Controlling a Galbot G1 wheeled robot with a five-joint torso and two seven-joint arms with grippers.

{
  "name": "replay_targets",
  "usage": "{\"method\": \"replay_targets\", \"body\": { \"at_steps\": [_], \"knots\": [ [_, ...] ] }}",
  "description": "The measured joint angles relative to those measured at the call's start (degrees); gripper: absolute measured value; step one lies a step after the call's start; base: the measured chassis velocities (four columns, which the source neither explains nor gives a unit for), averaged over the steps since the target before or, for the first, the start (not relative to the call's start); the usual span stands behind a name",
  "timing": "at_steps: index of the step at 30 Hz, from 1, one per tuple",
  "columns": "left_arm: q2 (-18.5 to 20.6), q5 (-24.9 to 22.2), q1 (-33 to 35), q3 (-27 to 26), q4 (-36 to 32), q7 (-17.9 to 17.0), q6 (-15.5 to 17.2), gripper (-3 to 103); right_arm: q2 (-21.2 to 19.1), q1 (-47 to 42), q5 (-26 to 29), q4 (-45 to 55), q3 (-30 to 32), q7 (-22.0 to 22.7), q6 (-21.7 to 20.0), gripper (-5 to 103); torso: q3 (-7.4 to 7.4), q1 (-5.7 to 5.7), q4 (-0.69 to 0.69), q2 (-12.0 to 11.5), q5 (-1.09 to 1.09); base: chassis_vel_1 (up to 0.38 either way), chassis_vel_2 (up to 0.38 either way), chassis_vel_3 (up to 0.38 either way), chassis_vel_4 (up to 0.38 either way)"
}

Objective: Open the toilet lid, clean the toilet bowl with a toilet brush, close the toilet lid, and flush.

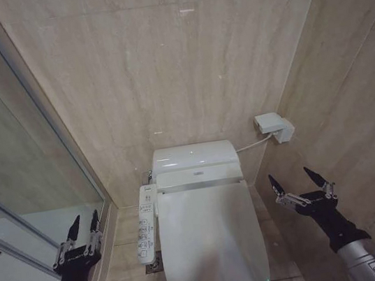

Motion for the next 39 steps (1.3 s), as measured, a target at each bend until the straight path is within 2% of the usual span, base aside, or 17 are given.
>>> {"method": "replay_targets", "body": {
  "at_steps": [5,6,9,10,12,13,20,21,23,31,39],
  "knots": [
    [0.4,2.1,0.1,-0.9,0.0,0.9,-0.7,43,0.0,0.0,0.0,0.0,0.0,0.0,0.0,100,0.0,0.0,0.01,0.0,0.0,0.0,0.0,0.0,0.0],
    [0.5,2.5,0.1,-1.3,0.0,1.6,-1.4,71,0.0,0.0,0.0,0.0,0.0,0.0,0.0,100,0.0,0.0,0.0,0.0,0.0,0.0,0.0,0.0,0.0],
    [1.2,2.4,-0.4,-2.5,0.0,6.0,-4.5,71,0.0,0.0,0.0,0.0,0.0,0.0,0.0,100,0.0,0.0,0.0,0.0,0.0,0.0,0.0,0.0,0.0],
    [1.2,2.4,-0.4,-2.5,0.0,6.0,-4.5,71,0.0,0.0,0.0,0.0,0.0,0.0,0.0,100,0.0,0.0,0.0,0.0,0.0,0.0,0.0,0.0,0.0],
    [1.7,2.3,-0.8,-2.9,0.1,8.3,-6.5,71,0.0,0.0,0.0,0.0,0.0,0.0,0.0,100,0.0,0.0,0.0,0.0,0.0,0.0,0.0,0.0,0.0],
    [2.0,2.2,-0.9,-2.8,0.1,8.9,-6.9,96,0.0,0.0,0.0,0.0,0.0,0.0,0.0,100,0.0,0.0,0.0,0.0,0.0,0.0,0.0,0.0,0.0],
    [2.2,2.0,-1.1,-1.9,0.1,10.0,-6.9,96,0.0,0.0,0.0,0.0,0.0,0.0,0.0,100,0.0,0.0,0.0,0.0,0.0,0.0,0.0,0.0,0.0],
    [2.2,2.0,-1.0,-2.1,0.1,10.2,-6.9,100,0.0,0.0,0.0,0.0,0.0,0.0,0.0,100,0.0,0.0,0.0,0.0,0.0,0.0,0.0,0.0,0.0],
    [2.2,1.9,-0.5,-3.0,0.1,10.7,-6.3,100,0.0,0.0,0.0,0.0,0.0,0.0,0.0,100,0.0,0.0,0.0,0.0,0.0,0.0,0.0,0.0,0.0],
    [2.5,1.6,0.1,-4.5,0.2,10.5,-4.6,100,0.0,0.0,0.0,0.0,0.0,0.0,0.0,100,0.0,0.0,0.0,0.0,0.0,0.0,0.0,0.0,0.0],
    [2.1,2.3,1.0,-4.4,0.2,11.0,-4.5,100,0.0,0.0,0.0,0.0,0.0,0.0,0.0,100,0.0,0.0,0.0,0.0,0.0,0.0,0.0,0.0,0.0]
  ]
}}
